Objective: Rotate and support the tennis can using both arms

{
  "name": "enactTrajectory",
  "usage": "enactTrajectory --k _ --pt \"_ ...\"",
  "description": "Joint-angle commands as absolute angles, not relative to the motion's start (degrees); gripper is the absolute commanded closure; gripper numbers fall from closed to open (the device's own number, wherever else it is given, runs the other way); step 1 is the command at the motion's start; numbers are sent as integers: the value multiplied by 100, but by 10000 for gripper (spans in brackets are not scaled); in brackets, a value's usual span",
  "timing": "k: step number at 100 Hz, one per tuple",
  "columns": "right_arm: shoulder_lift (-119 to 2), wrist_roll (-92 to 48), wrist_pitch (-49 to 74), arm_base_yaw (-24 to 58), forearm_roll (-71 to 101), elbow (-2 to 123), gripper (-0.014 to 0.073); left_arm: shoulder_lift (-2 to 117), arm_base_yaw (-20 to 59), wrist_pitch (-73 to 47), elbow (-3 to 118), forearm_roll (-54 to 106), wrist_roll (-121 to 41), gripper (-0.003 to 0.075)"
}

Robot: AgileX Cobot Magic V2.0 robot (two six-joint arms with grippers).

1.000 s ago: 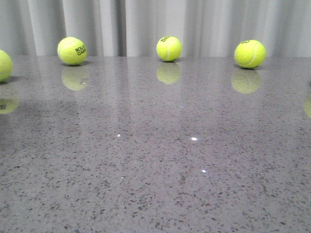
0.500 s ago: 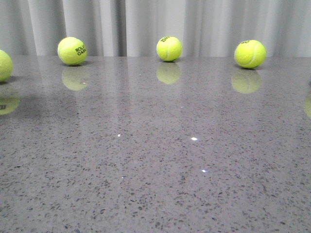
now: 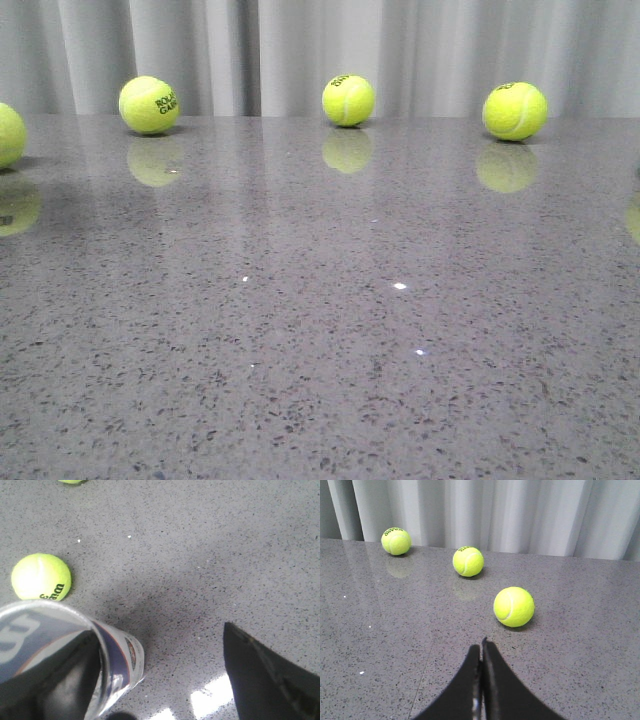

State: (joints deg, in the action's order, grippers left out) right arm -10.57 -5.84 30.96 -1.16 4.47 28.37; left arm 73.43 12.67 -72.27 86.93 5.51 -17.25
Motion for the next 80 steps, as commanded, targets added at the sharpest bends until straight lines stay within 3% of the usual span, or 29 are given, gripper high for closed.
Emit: enactTrajectory --k 1,35,63,80 --pt "-1110 -590 2637 -156 469 2973 662 7218 1286 -7302 8896 541 -1681 227" --pt "-1110 -590 2637 -156 469 2973 662 6970 1286 -7090 8896 341 -1565 227" --pt "-1110 -590 2637 -156 469 2973 662 6164 1286 -6636 8873 329 -1046 227" --pt "-1110 -590 2637 -156 469 2973 662 5381 1286 -6013 8193 329 -920 227"
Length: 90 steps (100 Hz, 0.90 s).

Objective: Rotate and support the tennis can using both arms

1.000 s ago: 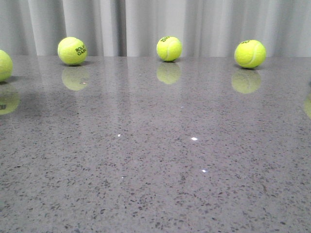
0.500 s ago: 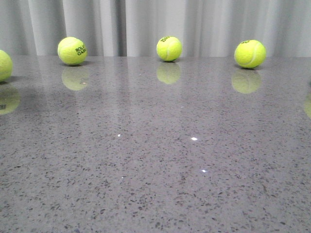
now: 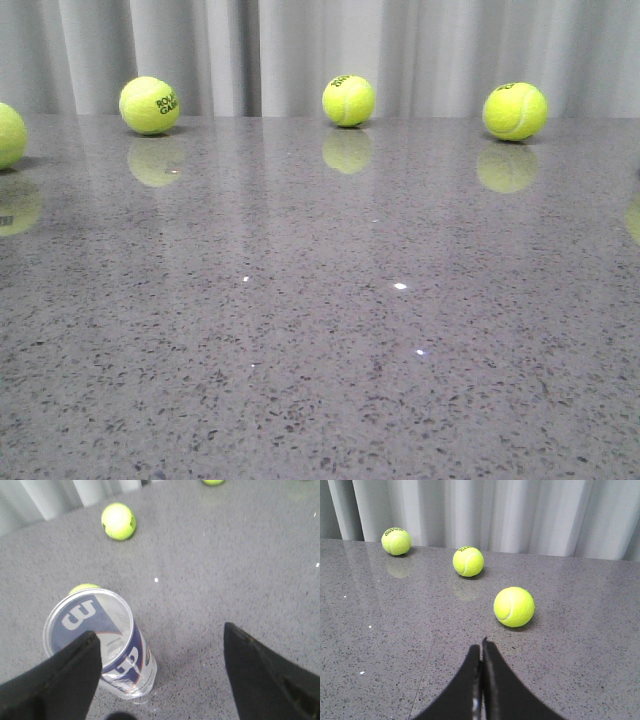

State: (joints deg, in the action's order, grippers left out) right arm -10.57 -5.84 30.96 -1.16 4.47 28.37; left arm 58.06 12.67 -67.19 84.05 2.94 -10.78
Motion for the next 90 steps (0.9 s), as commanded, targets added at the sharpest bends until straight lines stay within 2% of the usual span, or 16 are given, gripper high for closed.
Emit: enactTrajectory --k 1,46,67,76,90 --pt "-1110 -590 2637 -156 469 2973 662 5298 1286 -5974 8151 329 -903 227" --pt "-1110 -590 2637 -156 469 2973 662 2378 1286 -3040 4427 486 -474 227" --pt "-1110 -590 2637 -156 469 2973 662 1595 1286 -1932 3074 486 -474 238" --pt "-1110 -590 2637 -156 469 2973 662 1502 1286 -1631 2783 486 -474 319" --pt "-1110 -590 2637 -156 469 2973 662 1523 1286 -1536 2696 486 -474 563"
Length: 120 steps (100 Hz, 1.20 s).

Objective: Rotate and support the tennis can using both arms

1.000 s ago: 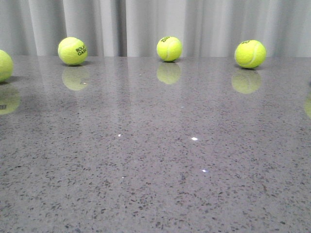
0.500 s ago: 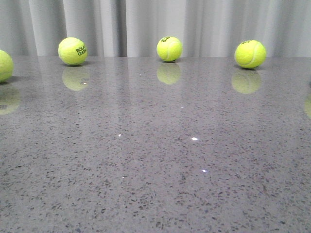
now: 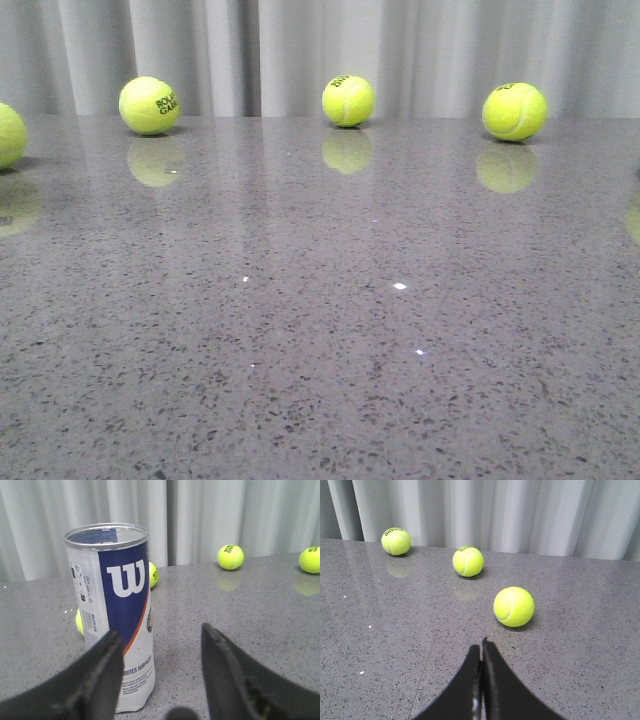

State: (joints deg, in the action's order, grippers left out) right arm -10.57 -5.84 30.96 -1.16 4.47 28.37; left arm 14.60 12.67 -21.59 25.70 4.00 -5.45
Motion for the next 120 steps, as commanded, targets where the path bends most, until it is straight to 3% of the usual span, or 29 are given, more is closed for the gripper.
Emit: enactTrajectory --k 1,9,86,120 --pt "-1110 -590 2637 -156 469 2973 662 1523 1286 -1536 2696 486 -474 591" --pt "-1110 -590 2637 -156 469 2973 662 1523 1286 -1468 2696 486 -474 743" --pt "-1110 -590 2637 -156 469 2973 662 1523 1286 -1504 2696 486 -474 741" --pt "-1110 -590 2637 -156 469 2973 662 1292 1146 -867 1893 231 -451 741"
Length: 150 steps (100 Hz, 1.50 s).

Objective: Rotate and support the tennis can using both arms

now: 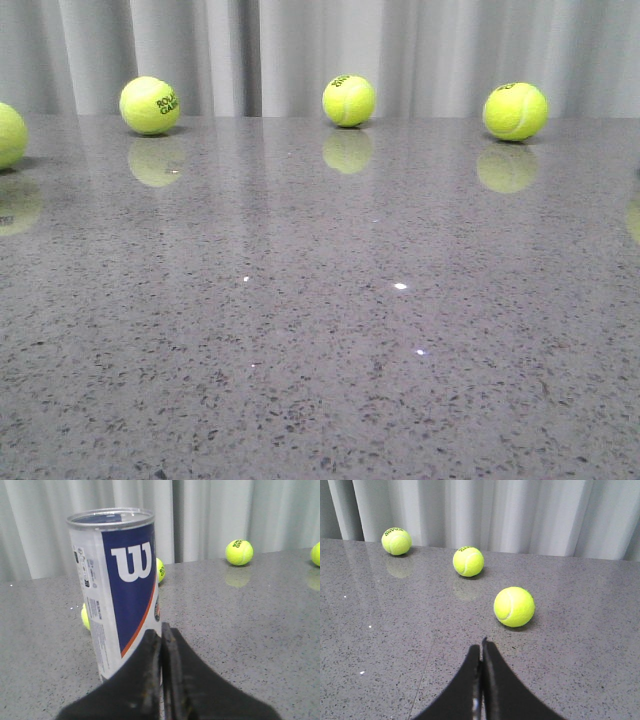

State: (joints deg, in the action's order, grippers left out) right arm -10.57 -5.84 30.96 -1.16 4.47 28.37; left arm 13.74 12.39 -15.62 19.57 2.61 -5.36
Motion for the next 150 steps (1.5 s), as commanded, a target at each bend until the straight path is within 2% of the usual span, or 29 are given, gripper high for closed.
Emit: enactTrajectory --k 1,46,86,150 --pt "-1110 -590 2637 -156 469 2973 662 1258 1133 -852 1868 231 -450 741" --pt "-1110 -590 2637 -156 469 2973 662 -261 274 -748 459 -187 245 741" --pt "-1110 -590 2648 -156 469 2973 662 -248 144 181 -261 -376 255 741" --pt "-1110 -590 2648 -156 469 2973 662 -248 144 187 -248 -316 255 741"
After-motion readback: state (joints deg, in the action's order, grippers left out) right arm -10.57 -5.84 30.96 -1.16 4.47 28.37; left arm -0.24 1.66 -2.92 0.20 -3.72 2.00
